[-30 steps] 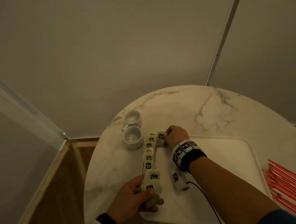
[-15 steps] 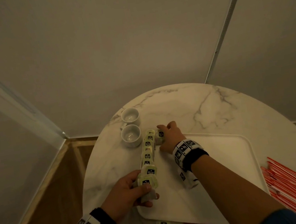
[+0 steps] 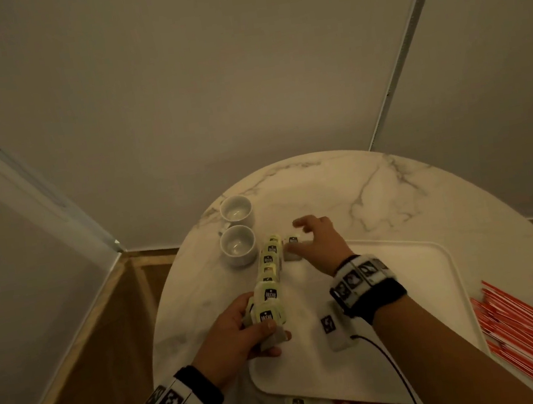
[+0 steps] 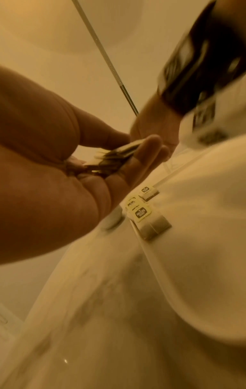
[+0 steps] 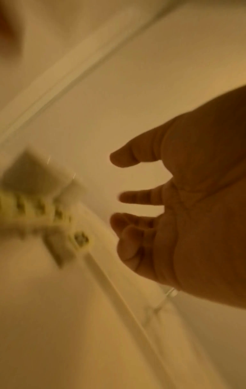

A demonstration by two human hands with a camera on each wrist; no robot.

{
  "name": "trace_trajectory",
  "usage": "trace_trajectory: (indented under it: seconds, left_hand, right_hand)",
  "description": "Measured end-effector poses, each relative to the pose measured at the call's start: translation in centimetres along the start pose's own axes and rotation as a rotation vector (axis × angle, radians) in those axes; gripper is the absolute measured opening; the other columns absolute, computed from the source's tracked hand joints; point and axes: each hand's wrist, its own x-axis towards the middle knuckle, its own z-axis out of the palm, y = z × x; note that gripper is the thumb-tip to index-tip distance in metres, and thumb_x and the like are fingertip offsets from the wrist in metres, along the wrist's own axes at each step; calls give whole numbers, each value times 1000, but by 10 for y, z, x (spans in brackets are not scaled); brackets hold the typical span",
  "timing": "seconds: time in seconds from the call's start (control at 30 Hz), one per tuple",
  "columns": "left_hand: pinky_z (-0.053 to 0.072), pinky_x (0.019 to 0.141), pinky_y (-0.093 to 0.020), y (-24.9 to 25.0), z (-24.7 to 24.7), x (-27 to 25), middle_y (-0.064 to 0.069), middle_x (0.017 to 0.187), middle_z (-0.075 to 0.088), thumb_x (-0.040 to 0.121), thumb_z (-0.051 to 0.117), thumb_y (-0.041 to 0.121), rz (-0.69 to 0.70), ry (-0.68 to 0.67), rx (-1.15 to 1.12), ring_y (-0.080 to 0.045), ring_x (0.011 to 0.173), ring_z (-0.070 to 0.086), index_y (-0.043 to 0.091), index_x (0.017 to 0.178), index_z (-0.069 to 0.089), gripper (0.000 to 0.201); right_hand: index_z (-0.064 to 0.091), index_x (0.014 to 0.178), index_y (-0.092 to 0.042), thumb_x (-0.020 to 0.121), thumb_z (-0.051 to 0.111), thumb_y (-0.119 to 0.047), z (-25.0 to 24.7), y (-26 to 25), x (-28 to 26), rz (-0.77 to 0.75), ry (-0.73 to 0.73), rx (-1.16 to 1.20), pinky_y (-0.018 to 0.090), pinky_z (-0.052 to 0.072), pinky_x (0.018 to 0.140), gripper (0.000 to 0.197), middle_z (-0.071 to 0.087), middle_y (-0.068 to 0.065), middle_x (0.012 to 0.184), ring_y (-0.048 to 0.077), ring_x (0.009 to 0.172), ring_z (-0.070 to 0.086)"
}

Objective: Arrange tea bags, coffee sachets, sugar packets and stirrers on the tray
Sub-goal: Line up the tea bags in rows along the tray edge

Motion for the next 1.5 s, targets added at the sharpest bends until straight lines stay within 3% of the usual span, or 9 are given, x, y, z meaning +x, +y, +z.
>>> trace_trajectory:
  seconds: [0.1, 0.2, 0.27, 0.5, 0.63, 0.87, 1.03, 1.27, 1.5]
  left_hand:
    - [56, 61, -36, 4, 1, 3, -17, 107, 68, 86, 60, -2, 35, 37, 0, -39, 91, 69, 21, 126, 47, 48]
    - [57, 63, -36, 8, 4, 4, -15, 107, 69, 86, 60, -2, 58, 26, 35, -37, 91, 69, 22, 127, 45, 49]
    - [57, 64, -36, 10, 7, 4, -15, 107, 69, 88, 58, -3, 56, -1, 54, -36, 92, 69, 17, 125, 46, 44]
    - [58, 60, -33, 8, 3, 0, -17, 99, 70, 89, 55, -5, 26, -17, 100, -36, 88, 70, 7, 117, 52, 31]
    - [58, 60, -33, 6, -7, -6, -20, 101, 70, 89, 54, -7, 14, -13, 99, -38, 90, 69, 5, 117, 53, 30]
    - [57, 60, -35, 0, -16, -17, -21, 100, 70, 89, 55, -7, -22, -7, 132, -39, 89, 69, 5, 116, 53, 30]
    - [57, 60, -37, -3, -15, -24, -24, 99, 68, 87, 55, -10, -25, -1, 123, -41, 87, 68, 3, 114, 54, 30]
    - [58, 58, -34, -3, -10, -36, -22, 97, 69, 87, 56, -9, -23, -31, 119, -39, 86, 69, 4, 112, 54, 28]
    - [57, 58, -34, -5, -10, -37, -20, 96, 70, 87, 57, -8, -34, -31, 127, -38, 86, 69, 4, 112, 55, 28]
  right_hand:
    - [68, 101, -18, 89, 62, -24, -7, -12, -34, 36, -289, 372, 28, 43, 59, 15, 66, 0, 95, 12, 77, 57]
    - [68, 98, -11, 90, 63, -23, -1, -12, -59, 10, -454, 376, 25, 43, 57, 16, 65, 4, 87, 11, 73, 57]
    - [64, 96, -3, 89, 64, -17, 7, -6, -67, -25, -421, 382, 25, 42, 54, 16, 62, 9, 83, 13, 70, 56]
    - [60, 81, -13, 91, 59, -6, 2, -7, -63, 51, -207, 652, 24, 38, 44, 12, 61, 2, 69, 15, 60, 56]
    - [59, 85, -8, 91, 56, -6, -4, 4, -34, 130, -12, 491, 26, 40, 43, 8, 59, 8, 71, 17, 56, 54]
    - [68, 91, -7, 87, 56, -12, 14, 25, 10, 221, 11, 7, 37, 52, 72, 13, 61, 8, 80, 25, 74, 56]
    - [73, 92, -3, 86, 59, -10, 25, 27, 20, 245, 27, 22, 36, 52, 73, 17, 63, 11, 78, 27, 74, 58]
    - [64, 99, -8, 86, 60, -12, 33, 29, 21, 203, 80, -137, 29, 45, 77, 15, 67, 11, 100, 28, 96, 61]
    - [46, 96, -15, 83, 62, -10, 36, 33, 19, 228, 117, -86, 29, 43, 70, 21, 58, 6, 89, 24, 80, 53]
